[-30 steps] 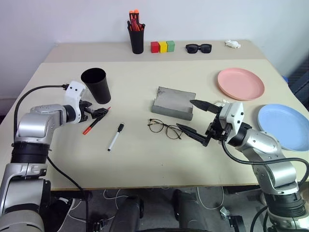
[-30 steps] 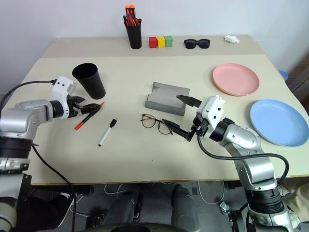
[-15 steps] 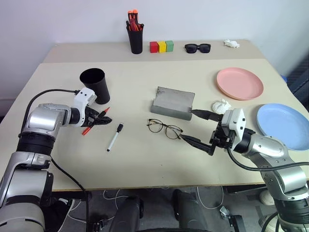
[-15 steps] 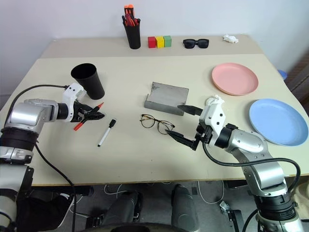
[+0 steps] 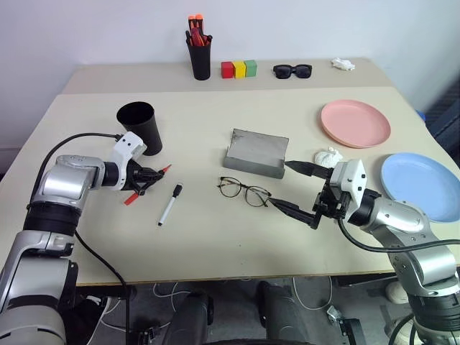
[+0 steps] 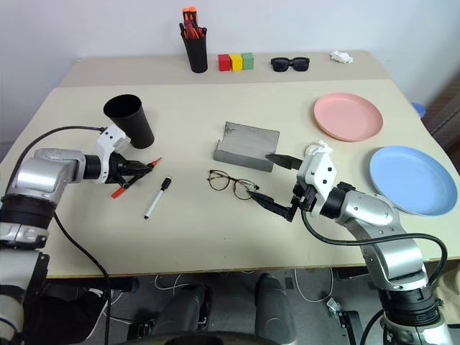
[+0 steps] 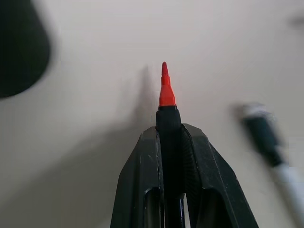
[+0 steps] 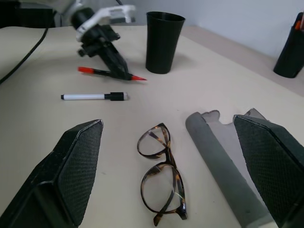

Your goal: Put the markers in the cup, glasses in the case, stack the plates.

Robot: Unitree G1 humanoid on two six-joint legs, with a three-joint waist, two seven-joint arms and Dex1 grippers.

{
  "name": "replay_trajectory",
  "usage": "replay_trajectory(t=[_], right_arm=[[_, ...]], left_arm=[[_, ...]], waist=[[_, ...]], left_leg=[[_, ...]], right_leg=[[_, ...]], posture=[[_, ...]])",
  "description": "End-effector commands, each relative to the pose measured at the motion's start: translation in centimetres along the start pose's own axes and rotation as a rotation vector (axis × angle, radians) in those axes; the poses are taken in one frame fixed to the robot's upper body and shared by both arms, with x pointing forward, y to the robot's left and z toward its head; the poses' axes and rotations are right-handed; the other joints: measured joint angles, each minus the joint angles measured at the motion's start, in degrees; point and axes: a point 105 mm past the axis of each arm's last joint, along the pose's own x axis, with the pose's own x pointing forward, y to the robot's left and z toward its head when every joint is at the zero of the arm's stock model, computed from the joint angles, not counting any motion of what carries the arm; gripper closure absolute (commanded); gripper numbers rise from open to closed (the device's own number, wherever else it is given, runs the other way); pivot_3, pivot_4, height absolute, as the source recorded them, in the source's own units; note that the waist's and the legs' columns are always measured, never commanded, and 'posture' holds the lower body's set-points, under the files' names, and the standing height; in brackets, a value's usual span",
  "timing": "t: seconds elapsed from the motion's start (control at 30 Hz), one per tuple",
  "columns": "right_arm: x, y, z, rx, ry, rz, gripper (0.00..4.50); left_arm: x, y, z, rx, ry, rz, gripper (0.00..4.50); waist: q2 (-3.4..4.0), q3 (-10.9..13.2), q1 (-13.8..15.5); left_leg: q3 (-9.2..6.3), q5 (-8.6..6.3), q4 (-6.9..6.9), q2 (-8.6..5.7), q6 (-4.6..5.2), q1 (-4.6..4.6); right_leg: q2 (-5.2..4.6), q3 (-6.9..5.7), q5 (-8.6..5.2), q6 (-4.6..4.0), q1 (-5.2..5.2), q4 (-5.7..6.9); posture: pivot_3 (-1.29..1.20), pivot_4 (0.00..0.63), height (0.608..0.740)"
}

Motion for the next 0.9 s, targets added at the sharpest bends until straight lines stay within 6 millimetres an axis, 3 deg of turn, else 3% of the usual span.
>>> replay_trajectory(t=[0.03,0.2,0.47,0.53,0.6,0.67,0.8,0.9], right_arm=[[0.0,-0.6,1.1,-0.047,-0.033,-0.009,0.0],[0.2,-0.9,1.2,-0.051,-0.041,-0.005,0.0],[0.6,-1.0,1.4,-0.046,-0.051,0.005,0.0],[0.6,-1.0,1.5,-0.045,-0.054,0.007,0.0],[0.5,-1.1,1.4,-0.03,-0.048,0.01,0.0],[0.3,-1.2,1.4,-0.002,-0.054,0.008,0.0],[-0.2,-1.3,2.7,0.141,-0.163,0.018,0.0],[-0.3,-1.9,3.7,0.126,-0.2,-0.013,0.0]], left_arm=[[-2.1,-0.7,4.4,0.218,-0.207,-0.003,4.49],[-4.4,0.2,10.1,0.21,-0.589,0.095,4.49],[-6.6,2.7,13.4,0.137,-0.875,0.211,4.49],[-9.0,3.9,15.4,0.189,-1.029,0.345,4.49],[-13.0,5.7,16.9,0.197,-1.232,0.541,4.49],[-14.2,6.2,17.1,0.264,-1.268,0.645,4.49],[-13.4,6.1,16.5,0.297,-1.292,0.633,4.49],[-12.8,6.7,15.3,0.257,-1.288,0.638,4.49]], waist=[[0.0,0.0,0.09],[-0.02,0.0,0.46],[-0.02,0.0,0.03],[-0.04,0.01,0.13],[-0.16,0.08,0.24],[-0.19,0.07,0.24],[-0.12,0.03,0.31],[-0.15,0.04,0.29]], left_leg=[[0.0,0.0,0.01,0.0,0.0,0.0],[-0.03,0.01,0.06,-0.02,-0.01,-0.02],[0.0,0.01,0.05,-0.02,-0.01,0.02],[0.01,0.01,0.06,-0.02,-0.01,0.01],[0.0,0.01,0.07,-0.02,-0.02,-0.01],[-0.01,0.02,0.06,-0.02,-0.03,-0.02],[0.04,0.01,0.04,-0.07,-0.02,0.02],[0.02,0.02,0.08,-0.07,-0.02,0.02]], right_leg=[[0.0,0.0,0.0,0.0,0.0,0.0],[-0.02,-0.02,0.01,0.0,0.03,-0.01],[-0.01,-0.01,0.02,0.01,0.03,0.02],[-0.02,-0.01,0.02,0.01,0.03,0.0],[-0.02,-0.01,0.02,0.01,0.03,-0.02],[-0.02,-0.02,0.03,0.01,0.03,-0.06],[-0.08,0.0,0.07,0.08,0.08,-0.09],[-0.08,-0.01,0.08,0.1,0.12,-0.09]], posture=[[0.0,0.15,0.74],[0.0,0.15,0.74],[0.0,0.15,0.74],[0.0,0.15,0.74],[0.0,0.15,0.74],[0.0,0.15,0.74],[0.0,0.15,0.74],[0.0,0.15,0.74]])
